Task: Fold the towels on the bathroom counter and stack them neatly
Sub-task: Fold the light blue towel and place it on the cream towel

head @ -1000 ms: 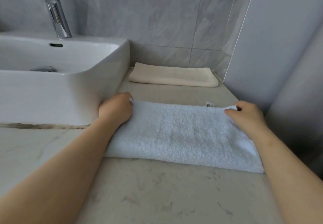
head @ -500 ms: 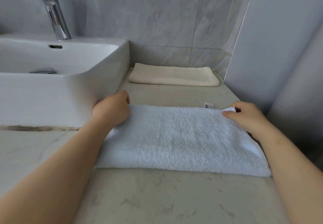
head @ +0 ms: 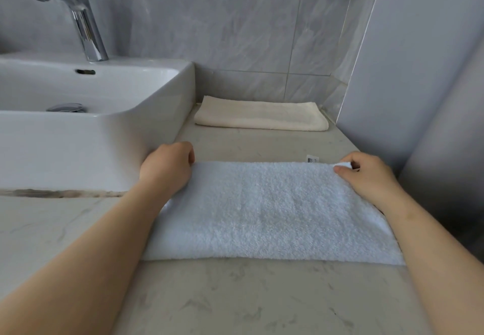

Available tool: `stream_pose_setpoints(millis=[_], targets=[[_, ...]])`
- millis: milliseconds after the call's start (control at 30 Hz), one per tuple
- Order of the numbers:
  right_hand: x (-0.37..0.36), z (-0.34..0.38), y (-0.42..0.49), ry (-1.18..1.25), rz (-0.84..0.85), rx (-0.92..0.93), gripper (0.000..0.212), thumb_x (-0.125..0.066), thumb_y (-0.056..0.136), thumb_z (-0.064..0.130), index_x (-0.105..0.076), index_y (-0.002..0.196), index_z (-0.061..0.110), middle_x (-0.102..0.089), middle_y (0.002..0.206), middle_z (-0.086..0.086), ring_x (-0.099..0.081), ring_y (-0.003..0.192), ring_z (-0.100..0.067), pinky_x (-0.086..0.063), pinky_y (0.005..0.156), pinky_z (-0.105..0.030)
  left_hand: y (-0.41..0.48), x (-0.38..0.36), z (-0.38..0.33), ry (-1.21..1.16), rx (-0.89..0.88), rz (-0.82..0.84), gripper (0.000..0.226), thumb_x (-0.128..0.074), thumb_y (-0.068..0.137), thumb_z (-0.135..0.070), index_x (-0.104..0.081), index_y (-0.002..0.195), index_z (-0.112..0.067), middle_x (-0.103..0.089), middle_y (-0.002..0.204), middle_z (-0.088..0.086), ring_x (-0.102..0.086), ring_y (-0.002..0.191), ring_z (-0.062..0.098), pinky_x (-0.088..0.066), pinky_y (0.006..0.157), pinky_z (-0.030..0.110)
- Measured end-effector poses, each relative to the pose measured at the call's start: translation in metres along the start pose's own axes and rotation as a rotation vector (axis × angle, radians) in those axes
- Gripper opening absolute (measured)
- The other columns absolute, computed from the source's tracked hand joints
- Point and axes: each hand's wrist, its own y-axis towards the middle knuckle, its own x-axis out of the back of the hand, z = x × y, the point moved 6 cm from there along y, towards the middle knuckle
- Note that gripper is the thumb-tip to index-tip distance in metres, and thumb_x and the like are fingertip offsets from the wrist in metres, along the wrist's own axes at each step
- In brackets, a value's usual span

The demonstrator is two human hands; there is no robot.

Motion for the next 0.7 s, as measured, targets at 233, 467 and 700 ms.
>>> stream_pose_setpoints(millis=[233,467,700], targets=[[-0.001,-0.003,0.002,0.005,0.004,-0.038,0.004,-0.063,0.086,0.013,-0.065,0.089,0.016,-0.066,0.098,-0.005,-0.060,0.091,-0.022,-0.043,0.075,-0.027,-0.002,0.000,-0.004,0.005,-0.030,0.029,0.028,-0.042,0.090,-0.006,-0.062,0.107,-0.016,-0.063,0.114,0.010,-0.055,0.103,0.032,-0.045,0.082,0.034],[0.014,0.085,-0.043,-0.221,-0.257,0.366,0.031,-0.053,0.089,0.011,-0.064,0.118,0.014,-0.054,0.134,-0.004,-0.044,0.126,-0.030,-0.033,0.104,-0.038,-0.042,0.031,-0.069,-0.161,-0.355,-0.177,0.043,-0.035,0.092,-0.013,-0.053,0.130,-0.018,-0.047,0.139,0.000,-0.043,0.124,0.028,-0.038,0.101,0.042],[-0.084,0.088,-0.074,-0.518,0.370,0.300,0.051,-0.024,0.100,0.039,-0.016,0.149,0.026,-0.005,0.159,0.009,0.001,0.146,-0.013,-0.003,0.116,-0.035,-0.059,-0.038,-0.078,0.087,-0.272,0.285,0.050,-0.023,0.100,-0.035,-0.015,0.148,-0.026,-0.013,0.156,-0.009,-0.004,0.145,0.015,-0.003,0.116,0.048]])
